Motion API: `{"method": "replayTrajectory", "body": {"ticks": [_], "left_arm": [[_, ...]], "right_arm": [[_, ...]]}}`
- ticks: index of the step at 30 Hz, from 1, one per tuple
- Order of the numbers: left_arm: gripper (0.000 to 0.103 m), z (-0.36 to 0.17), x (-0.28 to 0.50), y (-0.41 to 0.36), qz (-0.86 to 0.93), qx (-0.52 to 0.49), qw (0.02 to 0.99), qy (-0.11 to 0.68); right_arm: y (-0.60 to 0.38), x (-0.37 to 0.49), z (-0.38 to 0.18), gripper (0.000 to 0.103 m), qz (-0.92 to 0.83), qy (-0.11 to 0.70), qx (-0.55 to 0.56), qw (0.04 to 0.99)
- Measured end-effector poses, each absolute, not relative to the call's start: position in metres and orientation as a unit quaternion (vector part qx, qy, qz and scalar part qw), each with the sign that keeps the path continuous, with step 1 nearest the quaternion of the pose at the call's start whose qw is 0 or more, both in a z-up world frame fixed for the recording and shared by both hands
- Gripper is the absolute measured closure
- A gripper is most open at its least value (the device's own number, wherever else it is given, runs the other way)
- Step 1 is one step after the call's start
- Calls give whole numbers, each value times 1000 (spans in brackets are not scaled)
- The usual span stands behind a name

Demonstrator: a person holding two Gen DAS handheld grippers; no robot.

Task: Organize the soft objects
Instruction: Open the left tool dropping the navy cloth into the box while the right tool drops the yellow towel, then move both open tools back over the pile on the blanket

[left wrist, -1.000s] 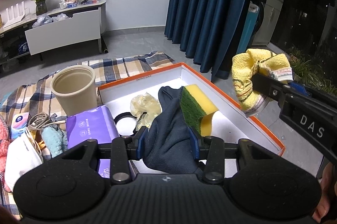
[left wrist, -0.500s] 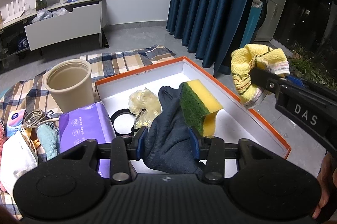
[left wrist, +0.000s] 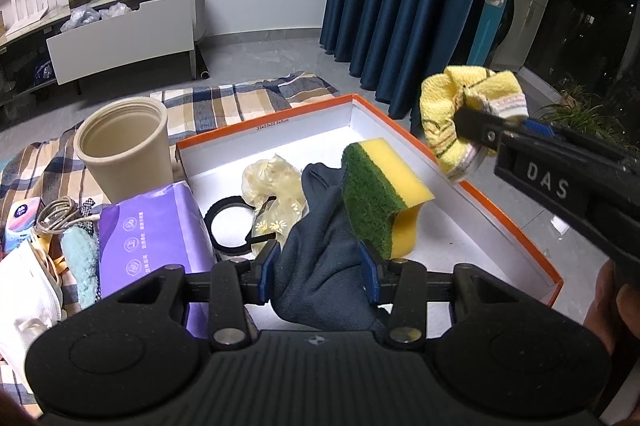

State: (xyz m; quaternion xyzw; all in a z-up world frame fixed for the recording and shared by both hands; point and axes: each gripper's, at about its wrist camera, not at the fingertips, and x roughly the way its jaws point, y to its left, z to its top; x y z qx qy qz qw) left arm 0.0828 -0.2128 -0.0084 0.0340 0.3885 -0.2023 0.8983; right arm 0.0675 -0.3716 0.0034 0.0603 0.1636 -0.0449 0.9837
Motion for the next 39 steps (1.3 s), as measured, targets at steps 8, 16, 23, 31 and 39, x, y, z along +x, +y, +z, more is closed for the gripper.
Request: {"method": "replayTrajectory", "body": {"ticks": [8,16,23,31,39], "left_arm": [[35,-9,86,-217,-209,28,896,391],[30,-4,81,-207,-195,25,904,381],[26,8,74,-195,-184,19,912,366],[20,23,62,-173,-166,3,923,346],[20,31,54,-137,-135,-12,932,336]], "right_arm": [[-379,80,3,65,-37,159,59,985],[-381,86,4,34,-19,152,65,986],[-376,66,17,34,-26,130,65,989],[-357,35,40,34,-9,103,62,993],[-321,24,48,34,27,103,56,993]]}}
